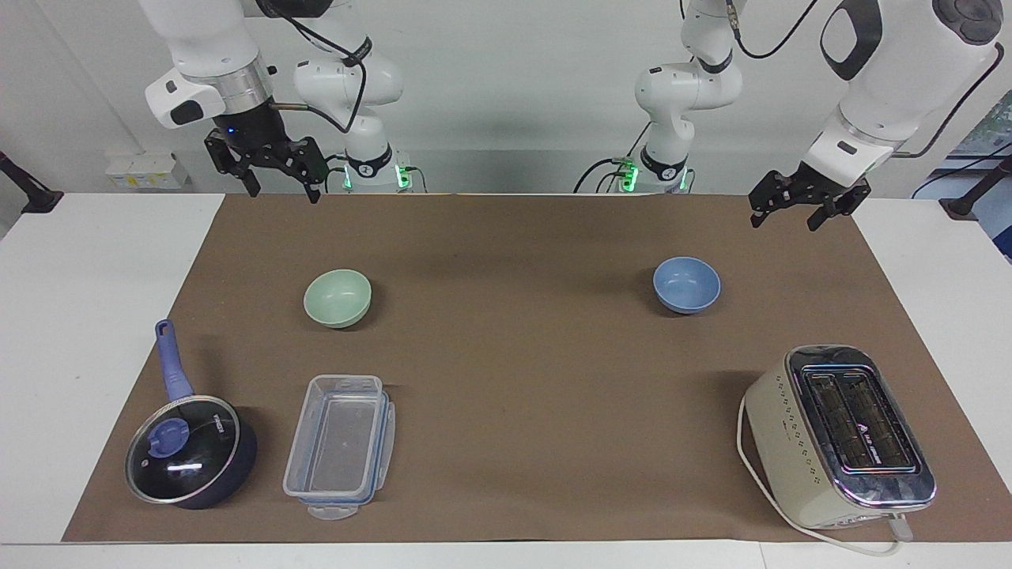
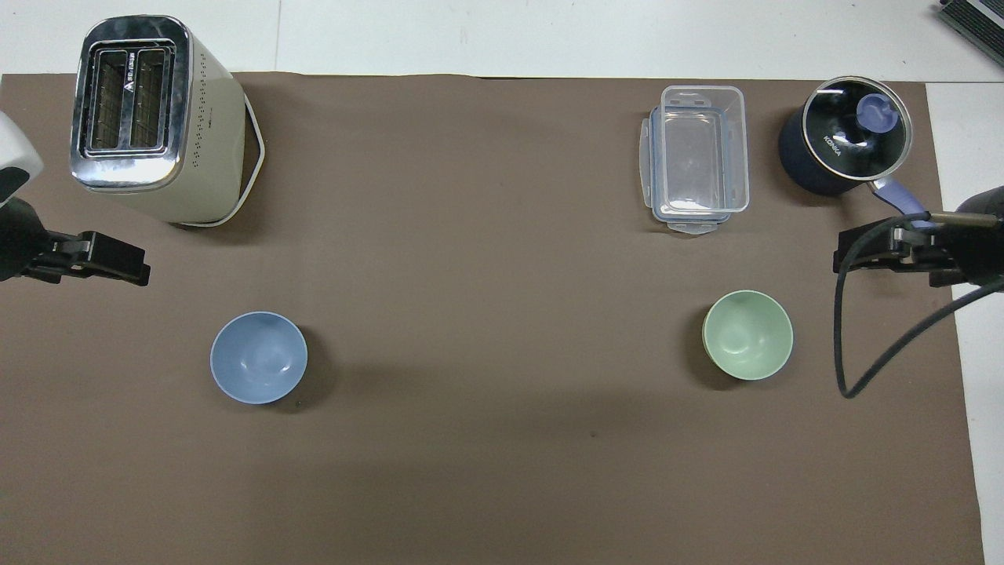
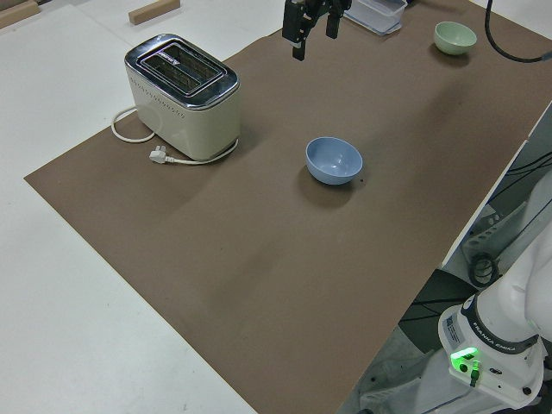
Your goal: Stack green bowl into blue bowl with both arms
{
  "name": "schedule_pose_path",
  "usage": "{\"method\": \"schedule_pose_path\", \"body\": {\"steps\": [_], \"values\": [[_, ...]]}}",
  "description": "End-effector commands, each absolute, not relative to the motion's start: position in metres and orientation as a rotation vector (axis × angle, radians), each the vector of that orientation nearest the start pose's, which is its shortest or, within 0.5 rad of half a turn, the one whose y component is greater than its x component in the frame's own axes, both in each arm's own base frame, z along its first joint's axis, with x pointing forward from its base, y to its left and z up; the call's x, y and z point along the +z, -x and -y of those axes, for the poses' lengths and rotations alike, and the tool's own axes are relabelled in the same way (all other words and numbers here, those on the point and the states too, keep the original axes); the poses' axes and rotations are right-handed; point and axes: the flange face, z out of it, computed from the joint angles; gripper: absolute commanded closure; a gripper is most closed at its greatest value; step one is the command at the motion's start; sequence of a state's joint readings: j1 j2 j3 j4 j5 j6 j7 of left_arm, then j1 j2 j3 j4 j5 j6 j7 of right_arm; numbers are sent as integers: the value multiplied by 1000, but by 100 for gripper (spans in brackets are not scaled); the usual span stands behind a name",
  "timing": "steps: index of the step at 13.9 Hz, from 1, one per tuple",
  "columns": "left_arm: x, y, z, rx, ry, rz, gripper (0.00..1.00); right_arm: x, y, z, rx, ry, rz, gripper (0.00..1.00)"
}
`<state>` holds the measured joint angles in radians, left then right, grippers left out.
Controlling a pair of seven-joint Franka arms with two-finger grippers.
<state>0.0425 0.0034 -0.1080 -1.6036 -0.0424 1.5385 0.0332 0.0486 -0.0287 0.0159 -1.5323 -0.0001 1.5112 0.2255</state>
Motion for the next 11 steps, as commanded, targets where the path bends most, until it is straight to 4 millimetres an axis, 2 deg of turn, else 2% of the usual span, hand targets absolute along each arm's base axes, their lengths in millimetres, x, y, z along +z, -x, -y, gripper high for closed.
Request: {"method": "schedule_pose_path", "body": {"steps": [1,7,11], "values": [[602,-541,42,132,3155,-140,0,658,-536,-33,-16,3106,-233,0],[599,-542,39,86,3157,-88,0,658,-536,-33,-16,3107,-234,0],[580,-537,36,81,3155,-86,0,658,-536,-33,-16,3106,-233,0]]}}
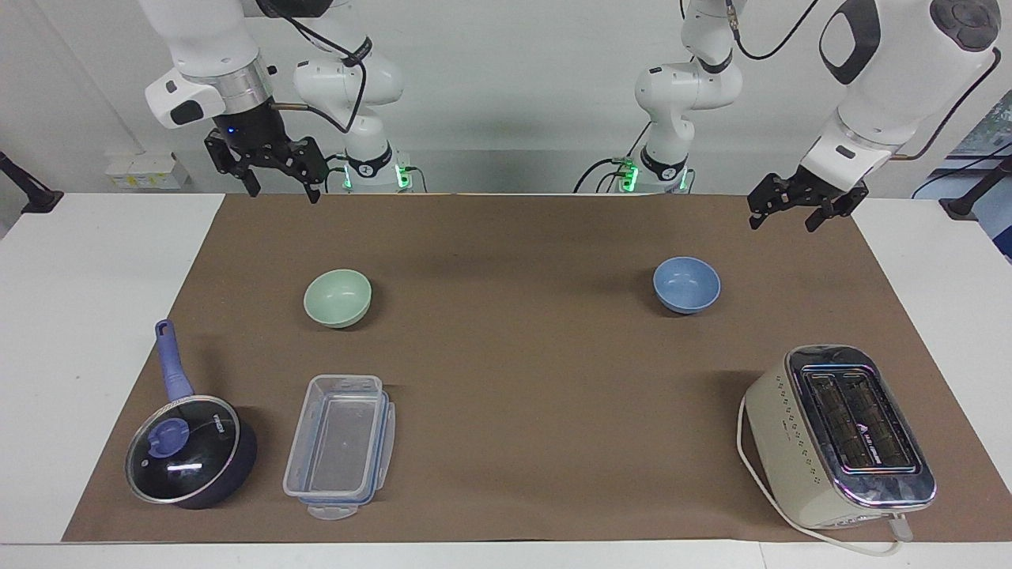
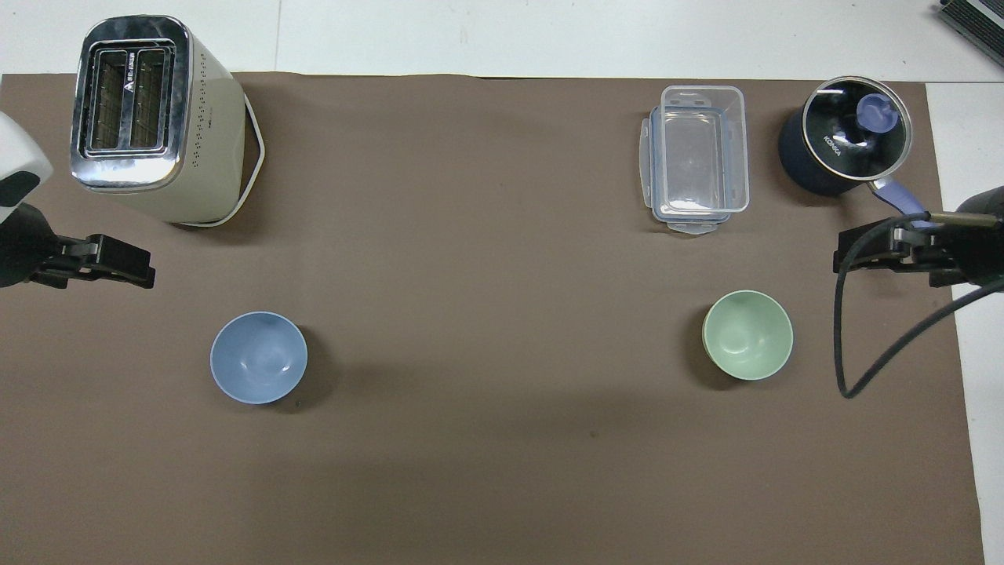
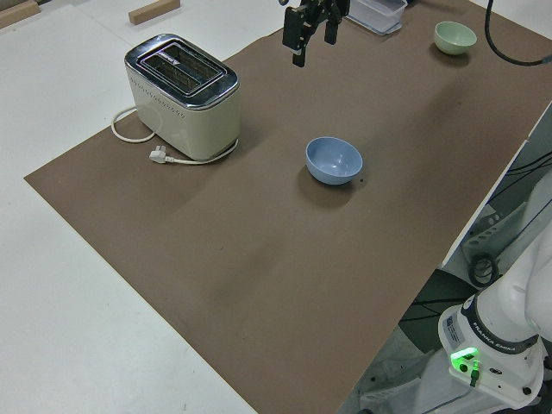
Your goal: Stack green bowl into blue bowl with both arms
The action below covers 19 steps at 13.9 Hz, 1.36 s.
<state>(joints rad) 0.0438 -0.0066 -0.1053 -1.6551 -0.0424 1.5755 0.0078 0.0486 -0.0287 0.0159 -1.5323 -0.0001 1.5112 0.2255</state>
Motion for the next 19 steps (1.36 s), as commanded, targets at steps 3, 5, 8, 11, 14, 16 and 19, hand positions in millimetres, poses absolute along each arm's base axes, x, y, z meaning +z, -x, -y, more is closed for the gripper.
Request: {"method": "schedule_pose_path", "body": {"steps": [3,5,8,11,14,16,19], "values": [[558,-535,24,59,3155,-59,0,658,-536,-32,-16,3105,-236,0],[539,-536,18,52,3156,-40,0,658,-536,-32,-16,3105,-236,0],[495,-532,17,13,3155,-31,0,658,-536,-31,-16,3105,-238,0],[449,-525,19,-26,3154,-31,0,657,-536,-33,-11,3106,-231,0],[403,-515,24,-30,3154,-45,0,658,-535,-33,-9,3109,-224,0],[367,-505,26,-72,3154,-44,0,658,-536,-33,-16,3108,-226,0],[332,-498,42,-66,3158,-78,59,658,-536,-31,-19,3107,-231,0]]}}
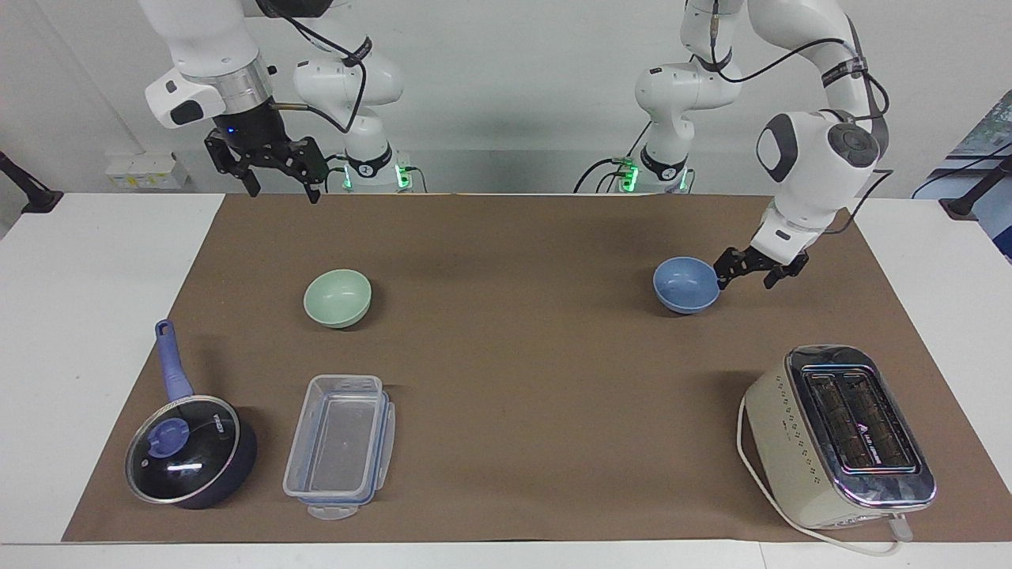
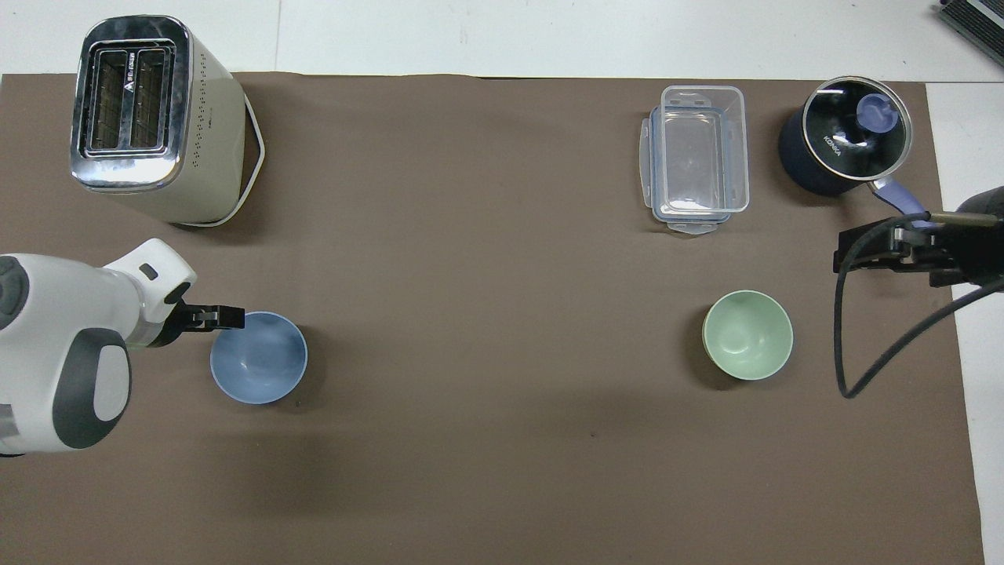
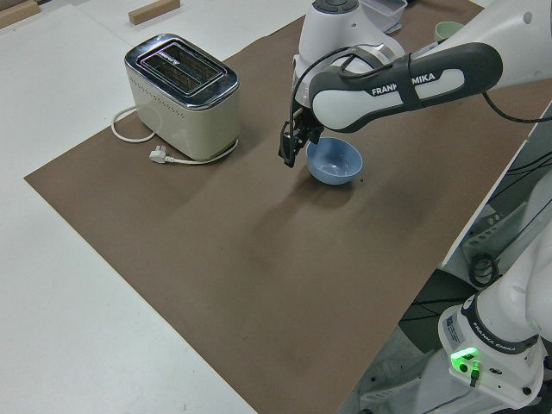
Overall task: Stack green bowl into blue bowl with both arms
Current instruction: 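Reach the left gripper to the rim of the blue bowl and grasp it, then slide the blue bowl with the left gripper toward the table center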
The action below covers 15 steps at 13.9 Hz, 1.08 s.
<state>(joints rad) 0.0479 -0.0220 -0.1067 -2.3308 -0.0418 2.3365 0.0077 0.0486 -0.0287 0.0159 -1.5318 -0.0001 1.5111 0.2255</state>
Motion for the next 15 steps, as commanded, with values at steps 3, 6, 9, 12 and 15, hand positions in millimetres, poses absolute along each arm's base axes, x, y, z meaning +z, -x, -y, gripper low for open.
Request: {"method": "schedule_pose_path", "body": {"steps": [3,6,9,12,15], "values": [[324,-499,42,-62,3158,-89,100,657,-536,-31,-12,3108,-229,0],[329,-504,41,-76,3159,-81,100,658,-536,-31,-17,3107,-229,0],[359,-513,38,-50,3157,-85,100,657,-536,-31,-12,3108,-229,0],[400,-524,43,-42,3157,-78,100,657,-536,-33,-12,3108,-224,0],[448,-527,49,9,3162,-74,100,658,-536,-33,-14,3107,-224,0]]}}
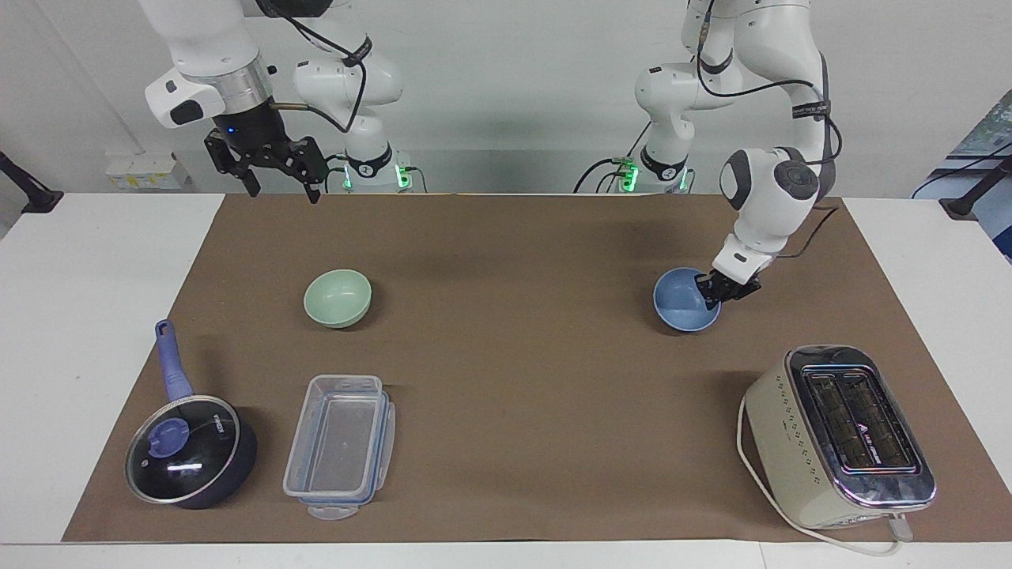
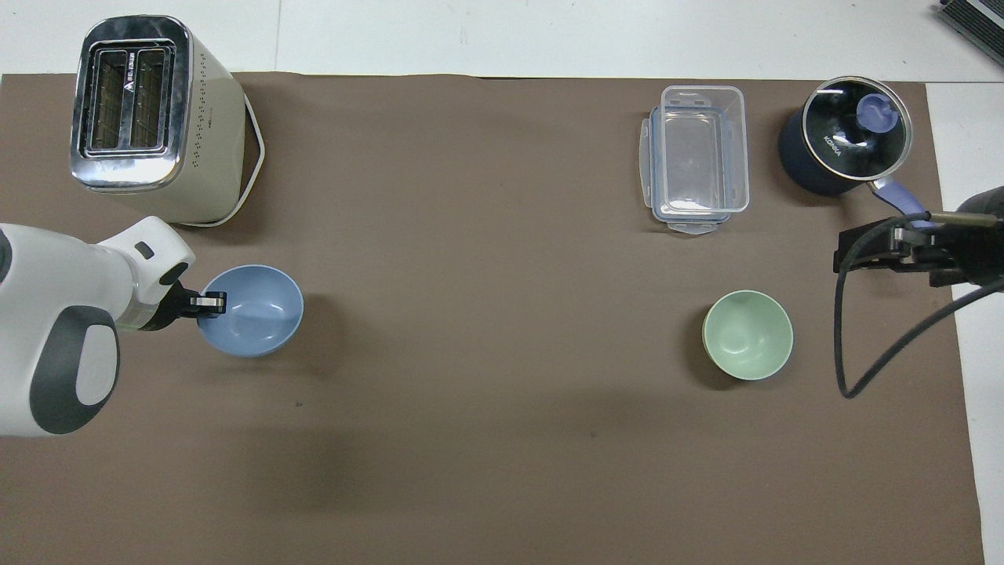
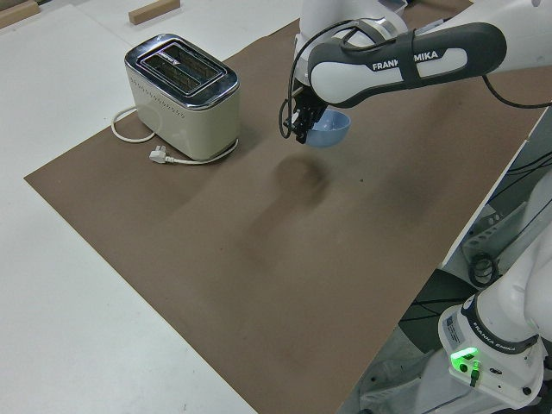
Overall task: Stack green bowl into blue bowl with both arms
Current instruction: 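Slide the blue bowl with the left gripper toward the table center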
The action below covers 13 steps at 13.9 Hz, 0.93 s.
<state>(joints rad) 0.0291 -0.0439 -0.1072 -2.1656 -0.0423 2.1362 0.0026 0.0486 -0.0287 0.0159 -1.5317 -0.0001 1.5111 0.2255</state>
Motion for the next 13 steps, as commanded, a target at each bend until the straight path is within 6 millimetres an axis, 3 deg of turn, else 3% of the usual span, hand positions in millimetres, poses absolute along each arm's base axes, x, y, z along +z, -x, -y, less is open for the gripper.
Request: {"method": "schedule_pose_path", "body": {"steps": [1,7,10,11,13], "values": [[454,-526,54,39,3163,-28,100,657,-535,-34,-7,3107,-221,0],[453,-499,172,0,3216,-36,100,658,-536,-33,-19,3106,-222,0],[431,-480,229,-58,3232,-44,100,658,-536,-34,-19,3106,-222,0],[414,-474,246,-64,3235,-88,100,657,-536,-33,-16,3106,-224,0],[392,-462,269,-86,3242,-123,100,658,-536,-33,-19,3106,-226,0]]}}
